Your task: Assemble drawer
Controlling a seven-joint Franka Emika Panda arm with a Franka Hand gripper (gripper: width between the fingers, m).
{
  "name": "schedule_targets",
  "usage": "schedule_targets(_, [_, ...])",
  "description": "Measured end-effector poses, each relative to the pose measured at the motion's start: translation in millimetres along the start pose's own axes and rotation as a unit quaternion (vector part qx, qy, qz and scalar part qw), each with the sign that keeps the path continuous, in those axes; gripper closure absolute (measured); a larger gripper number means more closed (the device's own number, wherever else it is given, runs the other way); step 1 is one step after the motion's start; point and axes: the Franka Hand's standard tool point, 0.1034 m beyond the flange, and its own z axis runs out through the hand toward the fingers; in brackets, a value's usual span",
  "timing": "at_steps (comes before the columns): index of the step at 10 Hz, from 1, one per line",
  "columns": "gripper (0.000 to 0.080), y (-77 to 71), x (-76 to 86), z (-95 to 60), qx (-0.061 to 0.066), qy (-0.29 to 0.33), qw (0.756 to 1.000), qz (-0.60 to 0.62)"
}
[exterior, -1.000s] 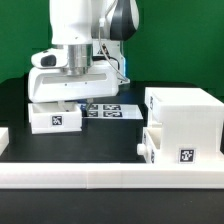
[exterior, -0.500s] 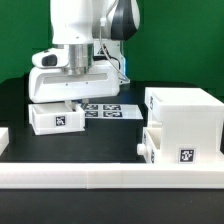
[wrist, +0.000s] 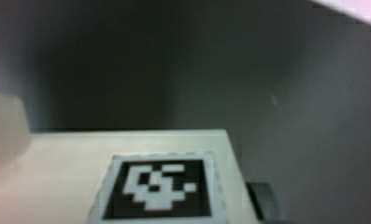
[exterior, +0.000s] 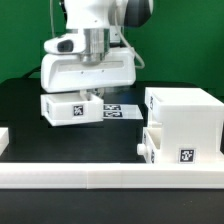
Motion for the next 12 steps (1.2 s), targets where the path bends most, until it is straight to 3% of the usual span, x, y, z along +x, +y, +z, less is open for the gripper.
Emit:
schedule_targets(3, [0.0758, 8.7, 34.1, -15.9, 0.01, -0.009, 0.997, -0.079])
schedule_targets(7, [0.0758, 8.1, 31.2, -13.0, 0.011, -0.009, 0.99, -0.139])
schedule_targets(8, [0.0758, 8.4, 32.7, -13.3, 0.011, -0.009, 0.983, -0.183])
schedule_targets(9, [0.0758, 10.1, 42.9, -16.4, 0.003, -0.006, 0.971, -0.239])
schedule_targets(10, [0.0758, 11.2, 50.9, -17.4, 0.004, -0.008, 0.965, -0.263])
schedule_targets(12, [0.0758, 15.6, 63.8, -14.7, 0.005, -0.021, 0.928, -0.372])
